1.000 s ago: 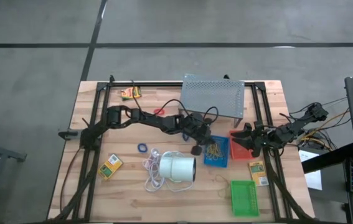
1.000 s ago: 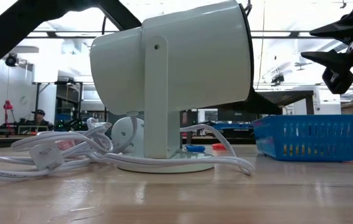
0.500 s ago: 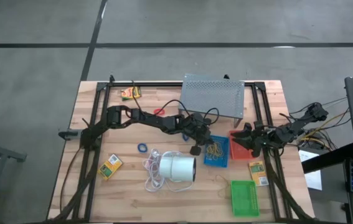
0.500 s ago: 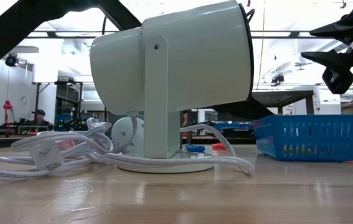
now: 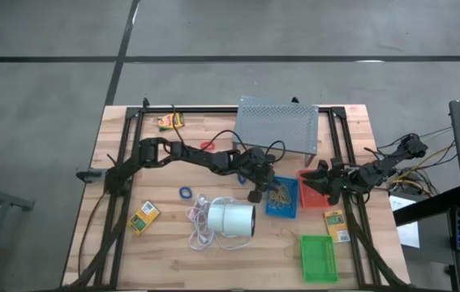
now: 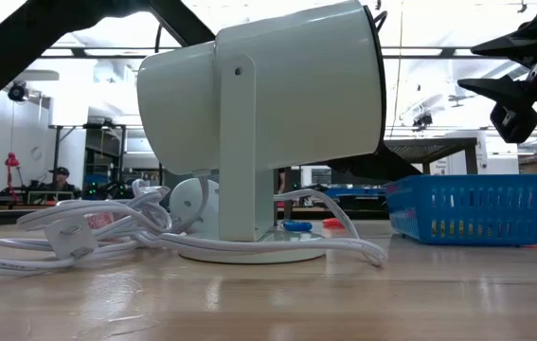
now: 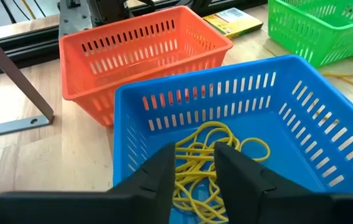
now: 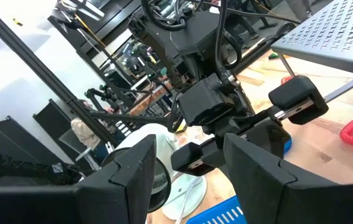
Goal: Pick & Place Office Desk Supplies
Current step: Put the yellow rubberband into the blue bin
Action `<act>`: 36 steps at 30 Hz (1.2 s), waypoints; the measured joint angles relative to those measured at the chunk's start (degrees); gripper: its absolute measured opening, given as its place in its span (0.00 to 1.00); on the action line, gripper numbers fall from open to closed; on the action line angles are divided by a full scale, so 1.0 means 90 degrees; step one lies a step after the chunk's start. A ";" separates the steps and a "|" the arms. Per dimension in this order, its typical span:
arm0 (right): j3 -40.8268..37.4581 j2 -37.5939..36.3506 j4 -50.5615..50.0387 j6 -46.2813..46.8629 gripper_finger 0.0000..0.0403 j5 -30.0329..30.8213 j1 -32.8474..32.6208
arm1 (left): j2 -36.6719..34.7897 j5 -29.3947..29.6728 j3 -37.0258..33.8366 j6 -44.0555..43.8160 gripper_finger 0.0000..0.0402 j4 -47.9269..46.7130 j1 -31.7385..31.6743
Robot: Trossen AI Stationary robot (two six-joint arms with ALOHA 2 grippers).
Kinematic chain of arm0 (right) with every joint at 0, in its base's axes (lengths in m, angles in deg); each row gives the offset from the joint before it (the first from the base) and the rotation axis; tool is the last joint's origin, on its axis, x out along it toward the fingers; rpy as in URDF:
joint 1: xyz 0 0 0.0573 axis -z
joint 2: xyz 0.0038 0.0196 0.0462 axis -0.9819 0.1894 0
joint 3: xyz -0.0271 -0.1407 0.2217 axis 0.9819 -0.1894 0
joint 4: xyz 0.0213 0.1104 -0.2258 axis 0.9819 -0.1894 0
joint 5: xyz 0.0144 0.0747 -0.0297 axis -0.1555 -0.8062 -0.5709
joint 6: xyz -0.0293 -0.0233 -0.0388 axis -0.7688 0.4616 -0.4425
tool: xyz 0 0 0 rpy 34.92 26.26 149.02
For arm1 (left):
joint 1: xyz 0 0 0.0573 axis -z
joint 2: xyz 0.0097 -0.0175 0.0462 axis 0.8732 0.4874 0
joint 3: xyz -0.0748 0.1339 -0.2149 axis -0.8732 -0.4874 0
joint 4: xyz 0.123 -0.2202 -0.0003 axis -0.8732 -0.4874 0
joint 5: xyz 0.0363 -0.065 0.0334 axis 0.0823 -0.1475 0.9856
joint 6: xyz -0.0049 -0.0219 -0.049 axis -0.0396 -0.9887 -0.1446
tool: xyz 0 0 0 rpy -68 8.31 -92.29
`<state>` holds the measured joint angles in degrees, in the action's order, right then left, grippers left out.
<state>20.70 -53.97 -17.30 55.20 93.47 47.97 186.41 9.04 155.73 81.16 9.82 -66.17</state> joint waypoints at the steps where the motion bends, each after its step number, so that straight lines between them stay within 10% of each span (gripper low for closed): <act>1: 0.0000 0.0000 0.0000 0.0000 0.46 0.0000 0.0000 | 0.0000 0.0000 0.0000 0.0000 0.32 0.0001 0.0000; 24: 0.0002 0.0004 0.0000 -0.0002 0.46 0.0000 0.0002 | -0.1089 -0.0283 0.0119 0.0029 0.38 0.0167 0.0000; 36: 0.0002 -0.0002 0.0000 0.0000 0.46 0.0002 0.0000 | -0.1897 0.0835 -0.0080 -0.0566 0.40 -0.1037 0.0117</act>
<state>20.72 -53.99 -17.30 55.20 93.48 47.97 169.34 16.55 155.01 76.06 0.48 -65.12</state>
